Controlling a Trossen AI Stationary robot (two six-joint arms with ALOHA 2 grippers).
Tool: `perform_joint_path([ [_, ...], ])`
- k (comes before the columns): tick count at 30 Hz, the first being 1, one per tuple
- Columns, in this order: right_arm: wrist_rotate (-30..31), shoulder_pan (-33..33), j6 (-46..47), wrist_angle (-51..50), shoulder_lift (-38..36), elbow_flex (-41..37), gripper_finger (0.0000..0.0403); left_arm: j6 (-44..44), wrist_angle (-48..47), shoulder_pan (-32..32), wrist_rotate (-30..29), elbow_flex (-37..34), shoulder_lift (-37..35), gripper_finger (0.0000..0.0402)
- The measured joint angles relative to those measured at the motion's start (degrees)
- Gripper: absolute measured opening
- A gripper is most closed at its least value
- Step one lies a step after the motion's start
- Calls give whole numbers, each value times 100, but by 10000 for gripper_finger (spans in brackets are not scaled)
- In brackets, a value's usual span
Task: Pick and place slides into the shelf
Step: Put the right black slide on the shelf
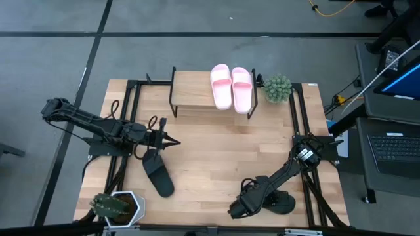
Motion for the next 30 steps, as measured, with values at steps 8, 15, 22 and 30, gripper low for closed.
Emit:
perform_joint_path([
  [8, 93, 2, -355, -11, -1, 52, 9, 0, 1, -1, 1, -1, 0, 0],
  [15, 839, 1, -560, -23, -38, 129, 9, 0, 2, -1, 0, -1, 0, 0],
  [22, 1221, 2, -815, -22, -56, 129, 8, -42, 2, 0, 1, -1, -1, 0],
  [30, 2712, -31, -1085, -5, -226, 131, 8, -56, 16, -1, 1, -1, 0, 0],
])
